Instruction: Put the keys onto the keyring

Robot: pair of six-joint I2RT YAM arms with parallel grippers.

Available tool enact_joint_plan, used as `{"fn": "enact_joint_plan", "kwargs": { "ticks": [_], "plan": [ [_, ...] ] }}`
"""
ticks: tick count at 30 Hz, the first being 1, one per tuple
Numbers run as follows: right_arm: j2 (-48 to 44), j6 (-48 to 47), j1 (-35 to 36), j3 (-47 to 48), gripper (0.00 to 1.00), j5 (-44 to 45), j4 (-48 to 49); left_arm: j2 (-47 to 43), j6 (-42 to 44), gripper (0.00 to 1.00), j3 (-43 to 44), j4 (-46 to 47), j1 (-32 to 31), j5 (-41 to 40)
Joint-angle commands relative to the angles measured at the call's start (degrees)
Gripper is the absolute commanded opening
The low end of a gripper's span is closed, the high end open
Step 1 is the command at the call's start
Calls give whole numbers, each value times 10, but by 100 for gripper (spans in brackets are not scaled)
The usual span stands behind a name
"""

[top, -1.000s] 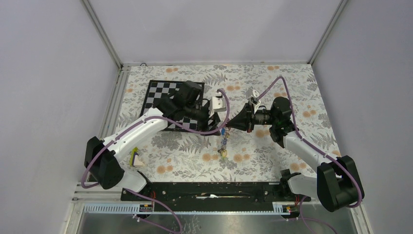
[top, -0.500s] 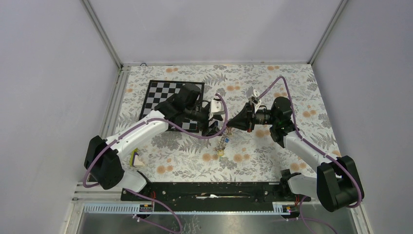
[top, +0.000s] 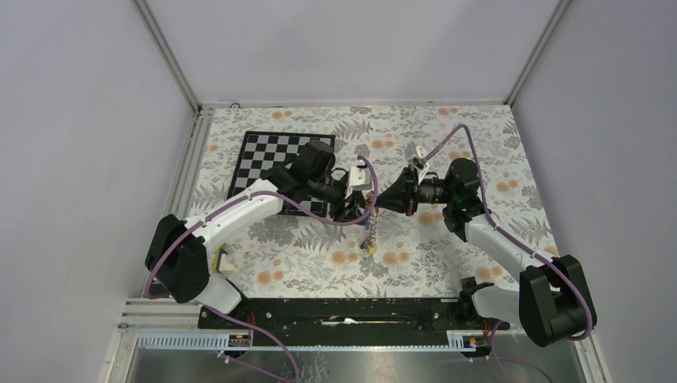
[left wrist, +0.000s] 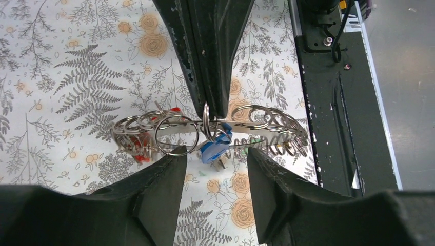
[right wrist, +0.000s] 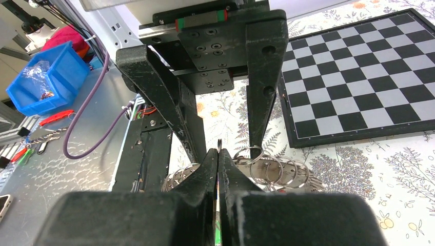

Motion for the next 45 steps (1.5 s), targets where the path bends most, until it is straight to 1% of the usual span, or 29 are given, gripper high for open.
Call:
{"fn": "enact_joint_plan", "kwargs": {
  "ticks": [1,7,11,16,20,29,35,41,45],
  "plan": [
    [-12,4,-5,19,0,-15,43,5,-32,53,-15,45,3,47],
    [-13,4,-6,19,0,-15,43,10,-81,55,-35,102,3,54],
    [-13,4,-7,17,0,-14,43,15,-117,50,-42,141,5,62],
    [-15,1,-8,16,0,-16,43,26,-146,38,-40,159,10,83],
    [-15,0,-9,15,0,-16,43,30,-152,25,-37,158,14,97],
    [-16,-8,-13,15,0,-14,39,18,-111,0,-28,88,24,87],
    [-15,-65,-14,24,0,-4,-27,7,-93,0,0,36,24,67],
    [-11,-84,-14,28,0,-4,-49,19,-91,0,37,-8,24,51],
    [-11,-103,-14,30,0,-2,-70,19,-90,0,41,-11,24,48]
  ]
}}
